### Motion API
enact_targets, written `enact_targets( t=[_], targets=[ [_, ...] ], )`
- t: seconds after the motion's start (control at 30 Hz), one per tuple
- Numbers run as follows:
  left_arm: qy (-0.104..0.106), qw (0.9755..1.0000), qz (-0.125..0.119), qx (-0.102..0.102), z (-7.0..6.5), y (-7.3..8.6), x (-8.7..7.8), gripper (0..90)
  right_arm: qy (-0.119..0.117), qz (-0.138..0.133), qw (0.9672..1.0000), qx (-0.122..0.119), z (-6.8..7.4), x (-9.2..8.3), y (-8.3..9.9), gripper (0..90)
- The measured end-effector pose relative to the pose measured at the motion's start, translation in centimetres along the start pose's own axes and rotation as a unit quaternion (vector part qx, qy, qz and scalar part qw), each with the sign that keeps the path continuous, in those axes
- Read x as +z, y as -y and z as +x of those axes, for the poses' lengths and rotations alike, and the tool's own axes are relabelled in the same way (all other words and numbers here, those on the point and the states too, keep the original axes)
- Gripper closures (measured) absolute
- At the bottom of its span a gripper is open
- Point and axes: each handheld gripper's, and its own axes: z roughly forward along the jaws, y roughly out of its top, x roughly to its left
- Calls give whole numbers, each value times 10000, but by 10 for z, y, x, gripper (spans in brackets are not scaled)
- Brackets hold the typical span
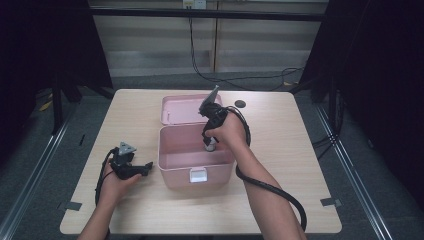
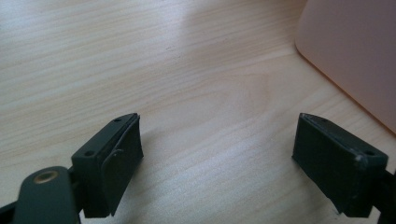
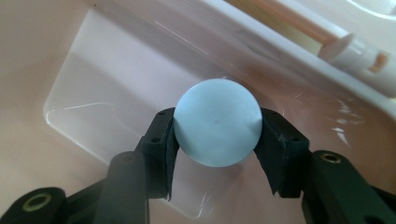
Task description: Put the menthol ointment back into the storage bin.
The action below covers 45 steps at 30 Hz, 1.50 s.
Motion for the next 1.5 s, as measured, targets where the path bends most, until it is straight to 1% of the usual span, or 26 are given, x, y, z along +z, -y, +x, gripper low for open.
enact_targets(
  t=[0.1,0.2,0.3,0.53,0.6,0.67,1.07,1.2,1.37,1.5],
  targets=[
    [3,10000,4,2,0,0,0,152,66,36,10000,8,1,2,-1,508],
    [2,10000,2,1,0,0,0,153,44,44,10000,30,1,5,-1,507],
    [1,10000,1,5,0,0,0,153,98,65,9999,29,1,8,-1,508],
    [4,10000,-8,-2,0,0,0,153,114,68,9999,27,4,14,-4,507],
    [6,10000,-24,-10,0,0,0,153,75,76,9999,32,5,15,-5,508],
    [6,10000,-23,-9,0,0,0,153,107,71,9999,7,5,16,-5,507],
    [2,10000,-14,7,0,0,0,153,32,38,10000,77,5,23,-7,507],
    [3,10000,-14,7,0,0,0,153,60,13,9999,101,6,26,-7,507],
    [4,10000,-15,6,0,0,0,153,18,61,9999,126,5,31,-7,507],
    [11,10000,-10,9,0,0,0,153,27,64,9999,133,6,34,-7,507]
  ],
)
